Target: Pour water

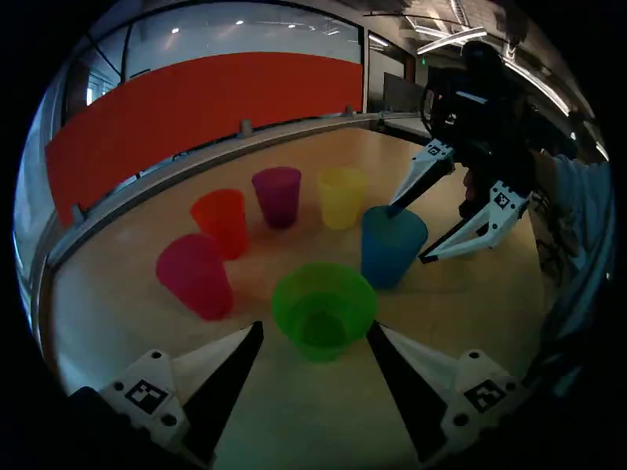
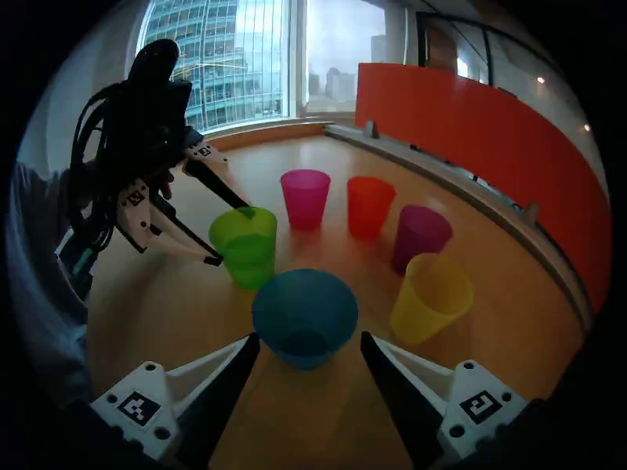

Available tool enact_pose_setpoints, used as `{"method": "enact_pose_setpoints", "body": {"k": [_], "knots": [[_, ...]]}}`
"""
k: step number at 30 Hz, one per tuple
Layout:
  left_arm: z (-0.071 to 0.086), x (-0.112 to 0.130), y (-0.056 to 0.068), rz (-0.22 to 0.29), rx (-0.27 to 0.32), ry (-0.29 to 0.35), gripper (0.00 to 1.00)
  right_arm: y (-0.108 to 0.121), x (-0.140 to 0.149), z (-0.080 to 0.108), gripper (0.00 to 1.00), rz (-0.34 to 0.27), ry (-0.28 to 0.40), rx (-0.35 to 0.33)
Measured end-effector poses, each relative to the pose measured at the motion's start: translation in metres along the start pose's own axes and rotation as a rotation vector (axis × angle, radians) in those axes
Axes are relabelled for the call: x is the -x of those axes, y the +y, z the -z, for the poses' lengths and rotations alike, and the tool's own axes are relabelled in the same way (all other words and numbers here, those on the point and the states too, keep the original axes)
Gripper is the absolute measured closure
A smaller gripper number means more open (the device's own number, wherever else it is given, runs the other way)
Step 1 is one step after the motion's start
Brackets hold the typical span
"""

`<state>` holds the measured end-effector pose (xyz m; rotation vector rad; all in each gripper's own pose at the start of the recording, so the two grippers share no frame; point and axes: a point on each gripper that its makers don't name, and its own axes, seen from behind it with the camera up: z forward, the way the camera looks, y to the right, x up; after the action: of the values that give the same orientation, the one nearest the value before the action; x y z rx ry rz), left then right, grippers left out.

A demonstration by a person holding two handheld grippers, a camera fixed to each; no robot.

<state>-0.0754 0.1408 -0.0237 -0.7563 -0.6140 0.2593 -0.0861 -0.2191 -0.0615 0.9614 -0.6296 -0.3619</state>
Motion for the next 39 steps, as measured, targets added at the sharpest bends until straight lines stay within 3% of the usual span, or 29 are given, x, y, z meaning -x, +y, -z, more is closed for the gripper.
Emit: {"method": "enact_pose_setpoints", "body": {"k": [14, 26, 39], "knots": [[0.040, 0.004, -0.006, 0.031, -0.071, 0.050, 0.01, 0.010, 0.019, 0.045, 0.00, -0.038, 0.032, 0.095], [0.068, -0.001, -0.018, 0.071, -0.172, 0.131, 0.01, 0.021, 0.017, 0.073, 0.00, -0.091, 0.123, 0.191], [0.110, -0.021, -0.051, 0.109, -0.369, 0.293, 0.01, 0.043, 0.002, 0.110, 0.00, -0.140, 0.276, 0.364]]}}
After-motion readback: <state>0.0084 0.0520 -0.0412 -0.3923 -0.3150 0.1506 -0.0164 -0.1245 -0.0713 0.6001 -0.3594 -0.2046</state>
